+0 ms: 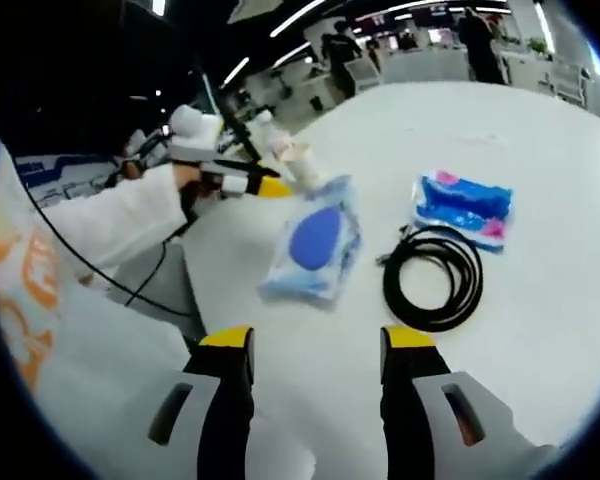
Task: Arrange the tabletop items into an orderly group along one side of the table until the central work area is clear of visible clutter.
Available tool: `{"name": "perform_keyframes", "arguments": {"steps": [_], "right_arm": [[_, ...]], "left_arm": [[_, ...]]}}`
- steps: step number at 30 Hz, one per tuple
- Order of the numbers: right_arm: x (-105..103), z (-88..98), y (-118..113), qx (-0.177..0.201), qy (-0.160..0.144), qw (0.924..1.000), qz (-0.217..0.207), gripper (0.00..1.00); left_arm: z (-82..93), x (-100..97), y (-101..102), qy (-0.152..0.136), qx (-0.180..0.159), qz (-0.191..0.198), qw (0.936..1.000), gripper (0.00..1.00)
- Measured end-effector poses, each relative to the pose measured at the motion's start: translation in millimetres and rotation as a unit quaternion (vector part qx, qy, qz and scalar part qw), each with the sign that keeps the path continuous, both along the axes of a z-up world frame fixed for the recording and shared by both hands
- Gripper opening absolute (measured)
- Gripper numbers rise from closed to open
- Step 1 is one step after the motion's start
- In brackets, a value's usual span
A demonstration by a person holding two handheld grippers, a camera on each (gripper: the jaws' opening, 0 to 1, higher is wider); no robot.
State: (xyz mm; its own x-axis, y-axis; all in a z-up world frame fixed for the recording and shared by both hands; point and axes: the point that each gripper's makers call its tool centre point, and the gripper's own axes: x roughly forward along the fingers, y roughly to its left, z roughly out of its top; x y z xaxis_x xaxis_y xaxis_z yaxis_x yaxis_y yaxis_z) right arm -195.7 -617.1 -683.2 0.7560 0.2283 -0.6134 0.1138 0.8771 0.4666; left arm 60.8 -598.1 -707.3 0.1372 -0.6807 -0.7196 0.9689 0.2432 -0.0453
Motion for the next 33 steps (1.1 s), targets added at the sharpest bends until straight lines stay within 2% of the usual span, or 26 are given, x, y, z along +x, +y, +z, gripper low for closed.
{"name": "perform_keyframes", "arguments": {"steps": [4,5,6,9,10,12,13,15,18,20,21,22,23,24,25,27,29,31,33], "right_arm": [[0.6,-5.2,7.5,0.049,0.013,0.9985,-0.021,0.49],[-2.4,-11.8,9.2,0.067,0.039,0.9963,-0.036,0.48],[-2.9,-16.1,10.7,0.075,0.053,0.9949,-0.043,0.48],[3.1,-17.9,22.6,0.102,0.05,0.993,-0.033,0.48],[8.4,-15.9,28.9,0.131,0.045,0.9894,-0.043,0.48],[18.4,-13.0,37.3,0.196,0.046,0.977,-0.071,0.48],[25.9,-14.7,36.9,0.213,0.044,0.9723,-0.086,0.48],[34.0,-19.0,36.0,0.228,0.049,0.9672,-0.101,0.48],[51.9,-27.0,37.9,0.249,0.06,0.9587,-0.124,0.47],[62.0,-32.1,41.5,0.278,0.069,0.9472,-0.144,0.47],[67.0,-34.2,41.9,0.285,0.067,0.9443,-0.15,0.47],[67.7,-36.9,44.1,0.294,0.075,0.9397,-0.157,0.46],[68.8,-41.4,47.5,0.302,0.089,0.9347,-0.165,0.46],[70.7,-44.8,50.5,0.304,0.094,0.9336,-0.165,0.46],[71.7,-45.6,51.2,0.304,0.095,0.9336,-0.165,0.46],[75.1,-48.7,54.5,0.308,0.1,0.9317,-0.165,0.46],[77.6,-53.9,56.5,0.314,0.109,0.9272,-0.173,0.45],[80.9,-60.2,58.8,0.324,0.122,0.9198,-0.185,0.44],[85.7,-67.1,60.0,0.328,0.128,0.9159,-0.193,0.43]], "left_arm": [[-7.2,4.9,-8.0,0.019,-0.015,0.007,0.9997,0.48],[-9.6,8.4,-10.1,0.024,-0.022,0.016,0.9993,0.46],[-11.9,10.7,-10.8,0.029,-0.024,0.028,0.9989,0.44],[-16.4,16.5,-13.5,0.031,-0.035,0.043,0.998,0.41],[-19.5,19.3,-13.2,0.032,-0.037,0.054,0.9973,0.41],[-23.3,23.9,-11.4,0.038,-0.045,0.081,0.995,0.4],[-25.2,26.6,-10.9,0.044,-0.055,0.097,0.9928,0.39],[-31.2,28.6,-9.2,0.066,-0.064,0.123,0.9881,0.38],[-39.2,28.1,-10.0,0.082,-0.065,0.125,0.9867,0.39],[-46.7,27.0,-9.3,0.086,-0.056,0.126,0.9867,0.38],[-50.3,26.5,-8.2,0.092,-0.052,0.129,0.986,0.38],[-54.0,26.4,-6.4,0.105,-0.05,0.14,0.9833,0.38],[-39.9,44.8,-17.7,0.071,-0.104,0.163,0.9786,0.35],[-41.5,32.5,-13.4,0.113,-0.083,0.161,0.9769,0.36],[-40.8,32.1,-14.0,0.117,-0.085,0.163,0.976,0.37],[-39.0,29.4,-16.7,0.111,-0.086,0.149,0.9787,0.34],[-40.4,25.7,-17.5,0.104,-0.078,0.138,0.9818,0.27],[-41.4,22.3,-17.5,0.112,-0.081,0.141,0.9802,0.22],[-41.5,22.6,-16.5,0.114,-0.09,0.153,0.9776,0.21]]}}
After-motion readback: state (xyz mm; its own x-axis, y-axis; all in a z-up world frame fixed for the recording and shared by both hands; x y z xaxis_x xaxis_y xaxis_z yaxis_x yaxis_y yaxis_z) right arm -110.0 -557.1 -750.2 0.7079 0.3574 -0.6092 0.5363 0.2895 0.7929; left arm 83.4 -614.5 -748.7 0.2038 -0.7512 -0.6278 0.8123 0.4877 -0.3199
